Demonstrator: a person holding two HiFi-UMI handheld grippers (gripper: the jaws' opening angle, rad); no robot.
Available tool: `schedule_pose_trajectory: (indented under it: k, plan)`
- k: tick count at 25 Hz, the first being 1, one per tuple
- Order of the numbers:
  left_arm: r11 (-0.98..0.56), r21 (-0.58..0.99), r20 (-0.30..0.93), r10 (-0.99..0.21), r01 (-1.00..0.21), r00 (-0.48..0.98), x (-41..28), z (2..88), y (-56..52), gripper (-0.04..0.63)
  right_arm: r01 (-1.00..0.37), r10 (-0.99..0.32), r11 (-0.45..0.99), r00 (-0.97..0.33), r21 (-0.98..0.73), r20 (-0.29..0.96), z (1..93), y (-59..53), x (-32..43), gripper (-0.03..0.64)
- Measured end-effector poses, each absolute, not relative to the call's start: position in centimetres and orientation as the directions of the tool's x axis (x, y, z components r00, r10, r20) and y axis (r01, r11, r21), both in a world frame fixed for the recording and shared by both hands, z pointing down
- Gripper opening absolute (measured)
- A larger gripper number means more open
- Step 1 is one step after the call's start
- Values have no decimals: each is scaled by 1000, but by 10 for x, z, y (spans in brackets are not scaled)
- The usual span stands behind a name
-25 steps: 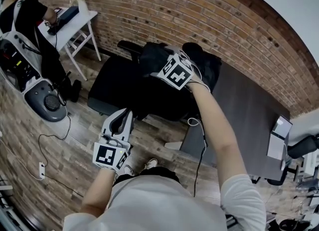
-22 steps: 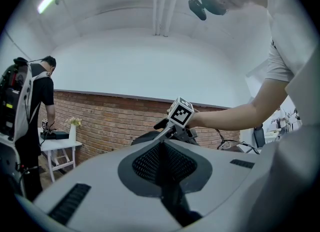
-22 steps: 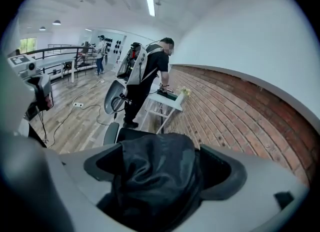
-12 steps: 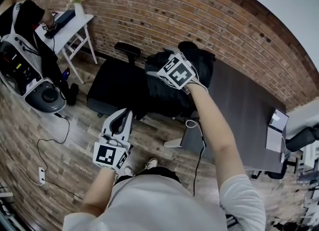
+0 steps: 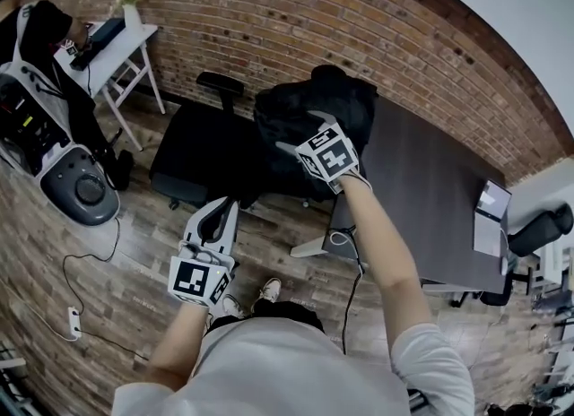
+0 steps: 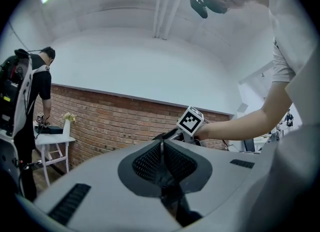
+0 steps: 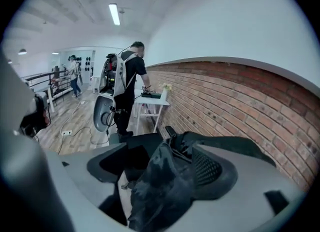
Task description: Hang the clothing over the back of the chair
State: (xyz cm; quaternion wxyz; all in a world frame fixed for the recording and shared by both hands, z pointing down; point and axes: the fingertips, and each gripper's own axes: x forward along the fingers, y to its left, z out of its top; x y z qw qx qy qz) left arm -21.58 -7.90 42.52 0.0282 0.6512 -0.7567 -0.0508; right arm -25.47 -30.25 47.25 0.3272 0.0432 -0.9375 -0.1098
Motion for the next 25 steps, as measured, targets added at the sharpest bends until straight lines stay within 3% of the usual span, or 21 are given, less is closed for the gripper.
schedule_pose_trajectory:
  k: [1,3,7,19,25]
  plan:
    - [138,117,-21,-990,-983,-141,-213,427,-79,38,-46,-176,973,-786,227,592,473,-305,-247,394]
    - [117,124,-17,-993,-985,-120,-208,430,-79,38,-133,-243,964,-794,231,557,471,-314,-231,191]
    - [84,133,-10,-996,-988,-86,-198,434,-79,38,-278,-337,941,-804,191,490,465,-326,-195,41]
    - [15,106,-19,-1000,-994,-18,-190,430,-86,38,-602,-582,797,-744,47,328,454,-338,-71,18]
    - [5,67,-43,-999,-998,-8,-188,412,-81,38,-665,-639,747,-727,-23,251,430,-329,-20,18]
